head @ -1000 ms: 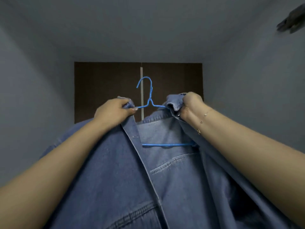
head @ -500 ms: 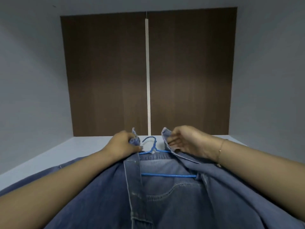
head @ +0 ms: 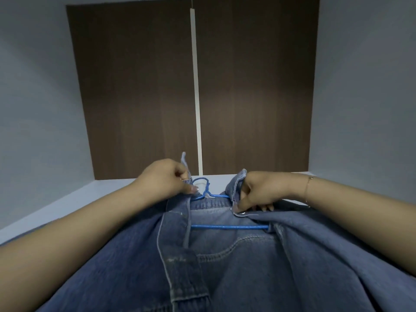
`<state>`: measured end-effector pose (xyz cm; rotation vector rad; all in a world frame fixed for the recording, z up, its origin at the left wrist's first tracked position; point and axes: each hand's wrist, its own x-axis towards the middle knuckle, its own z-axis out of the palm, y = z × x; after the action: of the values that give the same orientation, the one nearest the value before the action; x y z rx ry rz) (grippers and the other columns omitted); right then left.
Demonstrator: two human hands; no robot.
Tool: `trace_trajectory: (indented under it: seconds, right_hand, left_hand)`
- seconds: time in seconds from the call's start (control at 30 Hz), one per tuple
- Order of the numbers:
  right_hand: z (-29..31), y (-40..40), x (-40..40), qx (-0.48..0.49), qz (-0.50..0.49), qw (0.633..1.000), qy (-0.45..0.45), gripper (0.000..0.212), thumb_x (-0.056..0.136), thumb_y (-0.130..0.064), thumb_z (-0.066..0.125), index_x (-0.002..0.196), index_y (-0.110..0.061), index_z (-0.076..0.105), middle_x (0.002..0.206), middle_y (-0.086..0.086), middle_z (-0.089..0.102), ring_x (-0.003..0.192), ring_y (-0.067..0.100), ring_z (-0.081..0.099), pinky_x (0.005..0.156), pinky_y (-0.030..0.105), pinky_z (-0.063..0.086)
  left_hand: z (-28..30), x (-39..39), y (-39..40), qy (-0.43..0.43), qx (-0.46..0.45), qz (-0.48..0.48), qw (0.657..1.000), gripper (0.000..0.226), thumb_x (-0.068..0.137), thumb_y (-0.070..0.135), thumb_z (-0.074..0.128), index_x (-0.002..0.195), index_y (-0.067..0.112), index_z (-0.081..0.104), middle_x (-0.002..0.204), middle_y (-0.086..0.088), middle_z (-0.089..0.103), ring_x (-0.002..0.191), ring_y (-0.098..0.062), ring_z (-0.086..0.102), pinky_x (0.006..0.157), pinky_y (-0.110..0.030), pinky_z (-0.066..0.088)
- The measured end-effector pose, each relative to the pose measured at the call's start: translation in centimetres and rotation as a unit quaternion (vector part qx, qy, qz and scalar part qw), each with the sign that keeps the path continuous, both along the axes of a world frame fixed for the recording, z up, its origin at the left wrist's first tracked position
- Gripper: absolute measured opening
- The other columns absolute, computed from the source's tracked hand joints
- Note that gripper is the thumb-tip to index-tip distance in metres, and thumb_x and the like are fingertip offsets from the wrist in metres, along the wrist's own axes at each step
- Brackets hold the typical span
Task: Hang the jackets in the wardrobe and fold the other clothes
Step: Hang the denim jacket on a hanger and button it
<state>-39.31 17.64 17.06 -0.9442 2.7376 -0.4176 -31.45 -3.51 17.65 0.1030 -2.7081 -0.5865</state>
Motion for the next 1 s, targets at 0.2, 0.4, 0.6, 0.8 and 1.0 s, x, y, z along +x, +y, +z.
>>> trace_trajectory:
  seconds: [0.2,0.4,0.6,0.8,1.0]
  right_hand:
    - [-0.5,-0.7,0.0,-0.041,-0.011,0.997,-0.064,0.021,0.090,-0.019,0.068,0.082,-0.002,0.062,0.060,0.003,0.059,0.046,0.011,0.052,0.047,0.019,0.049]
    - [-1.4,-0.9,-0.3,-0.188,-0.048,0.965,-0.176,0.016,0.083,-0.005,0.073,0.073,0.005,0.065,0.051,0.006,0.065,0.043,0.011,0.063,0.049,0.019,0.055]
    - [-0.7,0.4,0.3,-0.309,-0.075,0.914,-0.254,0.010,0.079,0.003,0.073,0.082,0.012,0.069,0.064,0.018,0.070,0.054,0.018,0.069,0.053,0.017,0.055]
    - [-1.2,-0.5,1.3,-0.278,-0.044,0.951,-0.124,0.013,0.083,0.004,0.070,0.071,0.008,0.069,0.063,0.014,0.071,0.050,0.014,0.067,0.056,0.020,0.058]
    - [-2.4,-1.1,2.3,-0.345,-0.055,0.928,-0.128,0.030,0.084,0.013,0.058,0.058,0.000,0.066,0.058,0.016,0.068,0.050,0.016,0.068,0.049,0.019,0.053]
  left_hand:
    - [1.0,-0.3,3.5,-0.067,0.265,-0.097,0.957,0.027,0.082,0.024,0.077,0.066,0.010,0.060,0.058,-0.002,0.058,0.052,-0.013,0.051,0.055,-0.019,0.042]
    - [-3.6,-1.0,3.8,-0.138,0.307,-0.103,0.936,0.024,0.090,0.017,0.068,0.068,0.010,0.060,0.060,0.001,0.061,0.051,-0.005,0.053,0.053,-0.010,0.043]
    - [-4.4,-1.5,2.5,-0.159,0.302,-0.114,0.933,0.022,0.088,0.020,0.070,0.095,-0.001,0.071,0.087,-0.013,0.068,0.079,-0.019,0.060,0.077,-0.029,0.048]
    - [-2.7,-1.2,3.4,-0.131,0.446,-0.110,0.879,0.016,0.084,-0.008,0.060,0.071,0.002,0.061,0.048,-0.004,0.058,0.039,-0.007,0.053,0.038,-0.014,0.039]
    - [-3.4,0.8,3.8,-0.080,0.434,-0.153,0.884,0.020,0.082,0.014,0.074,0.080,-0.006,0.072,0.073,-0.022,0.068,0.065,-0.020,0.061,0.054,-0.018,0.049]
